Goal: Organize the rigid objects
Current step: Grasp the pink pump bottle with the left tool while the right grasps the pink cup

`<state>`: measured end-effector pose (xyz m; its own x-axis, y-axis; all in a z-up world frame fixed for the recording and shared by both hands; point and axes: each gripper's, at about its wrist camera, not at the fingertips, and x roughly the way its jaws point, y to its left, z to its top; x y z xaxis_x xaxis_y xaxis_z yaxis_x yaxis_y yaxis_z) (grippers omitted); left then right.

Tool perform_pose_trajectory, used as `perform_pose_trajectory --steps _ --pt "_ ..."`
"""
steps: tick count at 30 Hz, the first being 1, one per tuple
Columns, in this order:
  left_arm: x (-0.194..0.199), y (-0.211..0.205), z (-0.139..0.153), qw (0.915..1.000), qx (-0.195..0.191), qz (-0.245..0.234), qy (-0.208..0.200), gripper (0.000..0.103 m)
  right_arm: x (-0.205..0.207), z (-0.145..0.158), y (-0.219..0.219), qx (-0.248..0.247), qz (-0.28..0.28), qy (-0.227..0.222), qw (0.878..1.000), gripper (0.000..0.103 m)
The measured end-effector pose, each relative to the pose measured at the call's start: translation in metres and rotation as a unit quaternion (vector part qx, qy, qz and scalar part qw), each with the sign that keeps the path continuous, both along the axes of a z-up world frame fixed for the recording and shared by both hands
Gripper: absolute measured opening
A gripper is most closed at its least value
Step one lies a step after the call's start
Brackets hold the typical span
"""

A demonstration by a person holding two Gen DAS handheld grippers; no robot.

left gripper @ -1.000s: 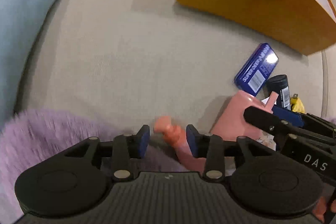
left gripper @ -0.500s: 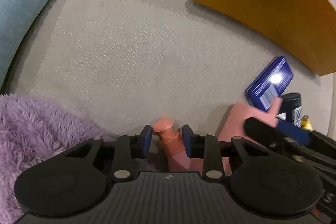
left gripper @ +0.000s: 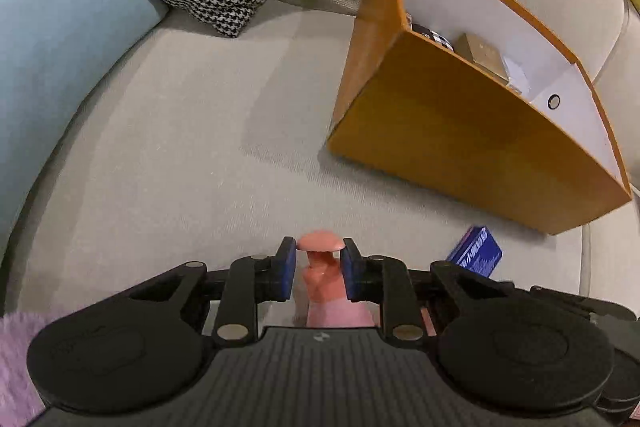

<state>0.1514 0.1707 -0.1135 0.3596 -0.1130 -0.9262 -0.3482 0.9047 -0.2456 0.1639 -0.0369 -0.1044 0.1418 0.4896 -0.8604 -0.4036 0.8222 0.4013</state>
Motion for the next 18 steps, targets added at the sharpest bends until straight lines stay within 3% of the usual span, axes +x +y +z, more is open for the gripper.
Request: perform_pose_trajectory --steps 4,8,10,14,18 --pt "0.001 0.005 -0.007 0.9997 -0.023 -0.001 0.01 0.026 0.007 -0.002 0.002 -0.001 0.0 0.019 1.0 0.026" --pt "-0.004 0.006 -0.011 0.9988 -0.043 0.014 0.019 0.052 0.005 -0.003 0.001 -0.01 0.014 0.033 0.999 0.042" --pt "-0.002 0.008 -0.014 0.9984 -0.047 0.018 0.025 0.052 0.003 -0.002 0.004 -0.022 0.024 0.041 0.999 0.044" --pt "-0.001 0.007 -0.022 0.9961 -0.071 0.032 0.04 0.053 -0.007 0.008 0.001 -0.044 0.037 0.027 0.998 0.061" --pt "0.0 -0.002 -0.026 0.9968 -0.06 0.03 0.044 0.052 -0.013 0.0 0.001 -0.055 0.049 0.054 0.996 0.061"
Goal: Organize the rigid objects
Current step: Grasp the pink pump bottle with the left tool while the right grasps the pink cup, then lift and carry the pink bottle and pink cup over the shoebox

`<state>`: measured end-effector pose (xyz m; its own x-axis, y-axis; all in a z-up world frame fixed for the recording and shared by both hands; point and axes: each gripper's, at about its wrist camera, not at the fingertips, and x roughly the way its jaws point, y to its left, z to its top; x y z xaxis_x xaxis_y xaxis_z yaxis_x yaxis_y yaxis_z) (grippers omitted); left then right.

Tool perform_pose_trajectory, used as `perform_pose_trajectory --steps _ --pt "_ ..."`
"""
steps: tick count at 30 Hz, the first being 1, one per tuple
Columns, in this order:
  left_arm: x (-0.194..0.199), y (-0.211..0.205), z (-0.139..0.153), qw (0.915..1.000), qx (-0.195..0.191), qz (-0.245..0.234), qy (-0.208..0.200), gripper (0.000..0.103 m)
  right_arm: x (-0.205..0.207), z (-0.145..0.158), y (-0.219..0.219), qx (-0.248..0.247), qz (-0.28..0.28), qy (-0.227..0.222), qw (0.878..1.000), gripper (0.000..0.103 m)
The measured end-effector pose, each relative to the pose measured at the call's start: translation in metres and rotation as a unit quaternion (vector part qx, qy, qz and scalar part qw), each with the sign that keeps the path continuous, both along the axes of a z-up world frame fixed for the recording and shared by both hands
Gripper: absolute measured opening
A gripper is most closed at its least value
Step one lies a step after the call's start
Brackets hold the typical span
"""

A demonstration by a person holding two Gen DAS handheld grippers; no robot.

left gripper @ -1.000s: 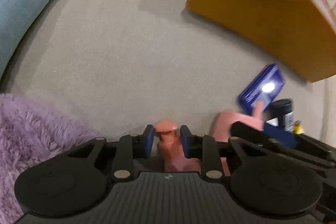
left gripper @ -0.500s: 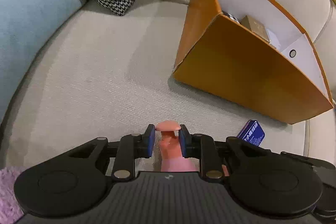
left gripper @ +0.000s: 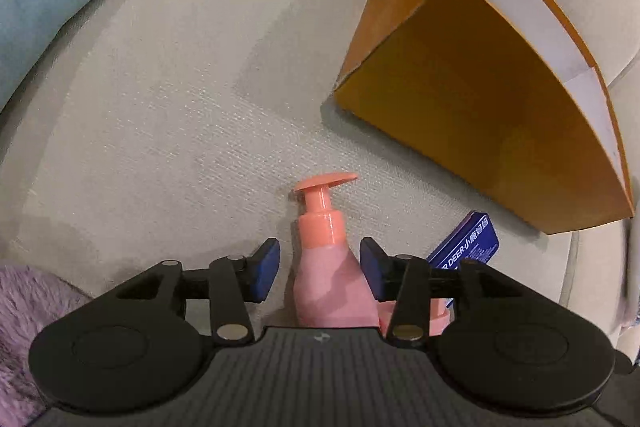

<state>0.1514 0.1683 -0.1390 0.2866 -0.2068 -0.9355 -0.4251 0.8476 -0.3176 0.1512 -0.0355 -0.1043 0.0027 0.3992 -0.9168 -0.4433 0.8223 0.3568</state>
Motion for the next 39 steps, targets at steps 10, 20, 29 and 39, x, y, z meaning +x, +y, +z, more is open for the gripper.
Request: perform_pose_trajectory --steps 10,20,29,39 --pt "0.01 -0.018 0.0 0.9978 0.045 -0.048 -0.003 0.041 0.0 -0.027 0.021 -0.025 0.004 0.02 0.999 0.06" --pt "0.01 -0.018 -0.008 0.9968 0.051 -0.058 -0.022 0.034 0.0 -0.021 0.009 -0.007 0.008 0.023 1.0 0.059" --pt "-0.025 -0.032 0.025 0.9876 0.081 -0.09 -0.1 0.028 0.001 0.015 -0.035 0.03 -0.021 -0.019 0.999 0.059" --pt "-0.038 -0.049 0.096 0.9704 0.079 -0.1 -0.205 0.028 0.014 0.054 -0.084 0.062 -0.07 -0.084 0.992 0.059"
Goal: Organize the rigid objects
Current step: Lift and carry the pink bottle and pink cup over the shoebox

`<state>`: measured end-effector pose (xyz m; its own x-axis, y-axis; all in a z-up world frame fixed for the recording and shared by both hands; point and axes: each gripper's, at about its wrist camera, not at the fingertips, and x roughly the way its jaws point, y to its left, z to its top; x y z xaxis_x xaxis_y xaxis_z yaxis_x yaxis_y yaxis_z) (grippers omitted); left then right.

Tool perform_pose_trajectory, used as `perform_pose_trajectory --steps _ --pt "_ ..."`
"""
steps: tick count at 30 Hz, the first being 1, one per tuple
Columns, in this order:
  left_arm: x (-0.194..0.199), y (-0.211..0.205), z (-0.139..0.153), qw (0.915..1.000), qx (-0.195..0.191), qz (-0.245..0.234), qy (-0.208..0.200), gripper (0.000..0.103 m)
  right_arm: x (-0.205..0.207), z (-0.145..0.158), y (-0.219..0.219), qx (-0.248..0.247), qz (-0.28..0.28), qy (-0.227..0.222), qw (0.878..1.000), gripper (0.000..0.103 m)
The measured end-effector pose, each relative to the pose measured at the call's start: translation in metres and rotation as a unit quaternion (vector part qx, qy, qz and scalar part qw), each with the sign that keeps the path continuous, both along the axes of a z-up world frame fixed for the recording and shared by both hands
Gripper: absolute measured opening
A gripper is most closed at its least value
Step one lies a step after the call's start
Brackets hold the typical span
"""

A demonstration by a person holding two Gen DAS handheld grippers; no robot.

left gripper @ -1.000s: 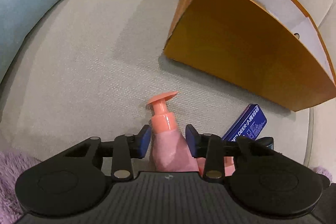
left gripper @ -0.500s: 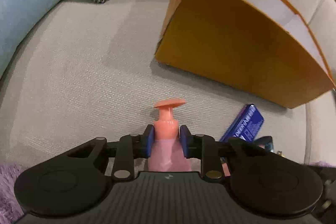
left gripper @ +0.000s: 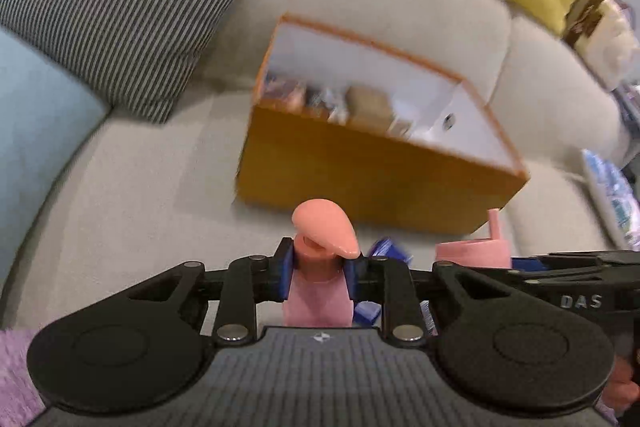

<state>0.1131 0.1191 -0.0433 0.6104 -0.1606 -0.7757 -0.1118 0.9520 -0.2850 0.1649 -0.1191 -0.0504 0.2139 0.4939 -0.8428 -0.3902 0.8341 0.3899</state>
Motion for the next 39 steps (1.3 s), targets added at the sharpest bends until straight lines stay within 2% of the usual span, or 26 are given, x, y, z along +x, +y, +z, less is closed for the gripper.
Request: perform_pose_trajectory --steps 7,10,13,16,20,26,34,36,39 --pt "0.033 -0.016 0.051 0.9969 -0.019 -0.046 -0.06 0.028 0.027 0.042 -0.022 0.009 0.015 -0.081 0.997 0.059" --pt "0.06 -0.023 0.062 0.995 -0.027 -0.066 -0.071 0.028 0.051 0.053 -0.027 0.0 0.016 -0.111 0.994 0.059" --pt "0.087 -0.034 0.066 0.9927 -0.018 -0.09 -0.078 0.028 0.082 0.057 -0.03 -0.008 0.009 -0.135 0.991 0.059" --pt "0.121 -0.04 0.057 0.9926 -0.009 -0.102 -0.066 0.028 0.114 0.048 -0.027 -0.017 0.006 -0.138 0.99 0.059" --pt "0.155 -0.044 0.032 0.9929 -0.002 -0.112 -0.04 0.028 0.147 0.022 -0.014 -0.049 0.028 -0.143 0.988 0.059" --pt "0.189 -0.042 -0.009 0.9938 -0.004 -0.111 0.004 0.028 0.181 -0.024 0.003 -0.08 0.061 -0.114 0.988 0.059" --pt "0.21 -0.042 -0.036 0.9924 -0.026 -0.116 0.032 0.028 0.198 -0.052 0.014 -0.103 0.111 -0.103 0.983 0.06" --pt "0.213 -0.043 -0.04 0.9921 -0.031 -0.115 0.038 0.028 0.194 -0.054 0.017 -0.115 0.124 -0.112 0.979 0.06" --pt "0.215 -0.043 -0.043 0.9918 -0.031 -0.117 0.039 0.028 0.193 -0.054 0.02 -0.122 0.134 -0.095 0.979 0.06"
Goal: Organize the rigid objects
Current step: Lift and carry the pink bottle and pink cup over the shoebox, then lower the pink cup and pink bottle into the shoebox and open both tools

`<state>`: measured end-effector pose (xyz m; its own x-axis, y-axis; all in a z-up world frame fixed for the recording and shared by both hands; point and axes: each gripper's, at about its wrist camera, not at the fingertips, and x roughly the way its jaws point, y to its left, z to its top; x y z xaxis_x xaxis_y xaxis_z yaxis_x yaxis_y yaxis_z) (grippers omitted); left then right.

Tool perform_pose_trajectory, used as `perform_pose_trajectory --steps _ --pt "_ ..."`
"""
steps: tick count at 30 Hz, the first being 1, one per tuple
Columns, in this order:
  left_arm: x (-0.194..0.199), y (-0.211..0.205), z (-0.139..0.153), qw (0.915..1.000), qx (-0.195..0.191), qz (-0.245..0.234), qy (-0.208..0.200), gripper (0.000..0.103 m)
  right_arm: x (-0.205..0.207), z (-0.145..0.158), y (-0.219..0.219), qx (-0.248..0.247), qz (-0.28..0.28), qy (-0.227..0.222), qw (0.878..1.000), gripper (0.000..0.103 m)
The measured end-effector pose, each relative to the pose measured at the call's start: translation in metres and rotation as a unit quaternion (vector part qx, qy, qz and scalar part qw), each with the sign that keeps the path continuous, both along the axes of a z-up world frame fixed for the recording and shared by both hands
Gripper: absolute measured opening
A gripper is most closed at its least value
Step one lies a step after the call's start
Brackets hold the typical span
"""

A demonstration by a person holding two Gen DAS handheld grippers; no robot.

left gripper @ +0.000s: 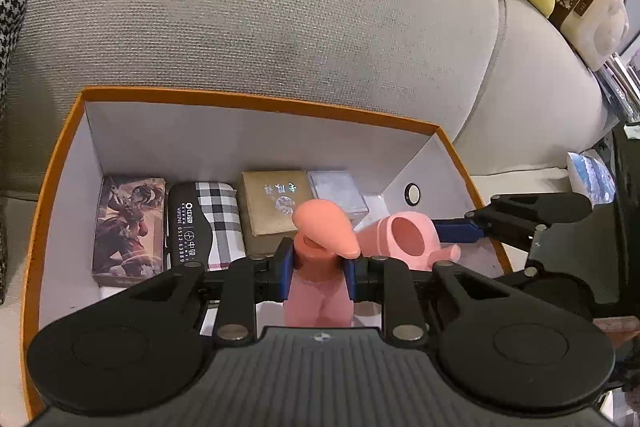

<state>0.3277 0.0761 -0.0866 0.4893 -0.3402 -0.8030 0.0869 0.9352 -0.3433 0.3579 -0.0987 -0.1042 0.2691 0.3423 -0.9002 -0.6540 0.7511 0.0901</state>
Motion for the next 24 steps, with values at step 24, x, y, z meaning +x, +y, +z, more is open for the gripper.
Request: perform_pose_trajectory --steps 24 --pt "0.006 -0.001 -0.003 0.9999 -0.005 -0.008 0.012 0.028 0.017 0.0 0.009 -0.123 0.082 -0.085 0.985 0.063"
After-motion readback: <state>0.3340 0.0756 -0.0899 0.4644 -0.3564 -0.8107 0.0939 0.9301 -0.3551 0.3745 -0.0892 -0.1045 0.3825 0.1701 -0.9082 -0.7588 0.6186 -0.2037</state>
